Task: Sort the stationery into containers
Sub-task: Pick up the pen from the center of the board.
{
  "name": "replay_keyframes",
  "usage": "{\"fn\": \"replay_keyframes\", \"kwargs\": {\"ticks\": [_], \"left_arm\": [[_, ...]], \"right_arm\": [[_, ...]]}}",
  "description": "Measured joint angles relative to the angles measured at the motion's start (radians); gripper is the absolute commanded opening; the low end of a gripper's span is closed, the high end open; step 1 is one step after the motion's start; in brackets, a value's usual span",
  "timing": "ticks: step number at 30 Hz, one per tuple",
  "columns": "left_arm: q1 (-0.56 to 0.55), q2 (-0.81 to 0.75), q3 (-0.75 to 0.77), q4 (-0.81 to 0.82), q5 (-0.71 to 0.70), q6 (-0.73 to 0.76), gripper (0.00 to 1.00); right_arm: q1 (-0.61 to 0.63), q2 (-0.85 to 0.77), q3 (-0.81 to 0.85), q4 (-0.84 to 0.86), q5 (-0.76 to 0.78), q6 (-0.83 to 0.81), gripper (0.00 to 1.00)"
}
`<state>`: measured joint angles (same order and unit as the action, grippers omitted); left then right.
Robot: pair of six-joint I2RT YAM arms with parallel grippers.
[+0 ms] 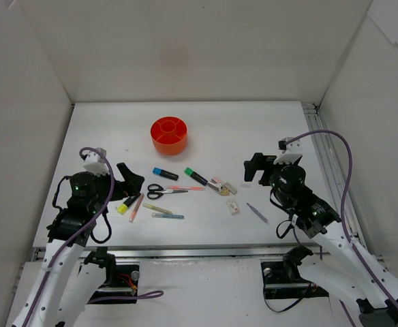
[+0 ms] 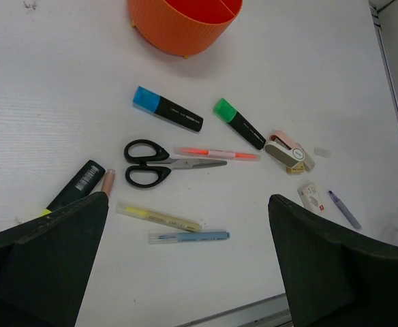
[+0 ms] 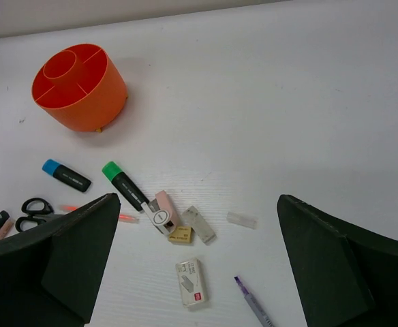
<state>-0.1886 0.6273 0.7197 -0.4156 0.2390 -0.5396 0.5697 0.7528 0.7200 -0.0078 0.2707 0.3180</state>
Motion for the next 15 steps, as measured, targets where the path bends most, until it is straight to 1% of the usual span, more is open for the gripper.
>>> {"fn": "replay_keyframes", "kwargs": {"ticks": [4,6,9,12,15], "left_arm": [[0.000,0.002,0.003,0.001,-0.005,0.000,0.99],[0.000,0.003,0.003,0.001,-0.005,0.000,0.99],[0.000,0.003,0.003,0.001,-0.007,-0.008,0.99],[0.000,0.004,0.003,0.000,-0.008,-0.014,1.00],[0.000,0.010,0.003,0.000,-0.008,-0.013,0.99]], "right_arm": [[0.000,-0.021,0.000,-0.002,-0.016,-0.021,0.98],[0.000,-0.029,0.000,0.004,-0.064,-0.060,0.98],[0.003,-0.010,0.000,0.015,-0.175,-0.128,0.98],[0.047,0.063,0.014,0.015,-0.239,-0.198,0.98],[0.100,0.195,0.057,0.007,-0.273,-0.246,0.98]]}}
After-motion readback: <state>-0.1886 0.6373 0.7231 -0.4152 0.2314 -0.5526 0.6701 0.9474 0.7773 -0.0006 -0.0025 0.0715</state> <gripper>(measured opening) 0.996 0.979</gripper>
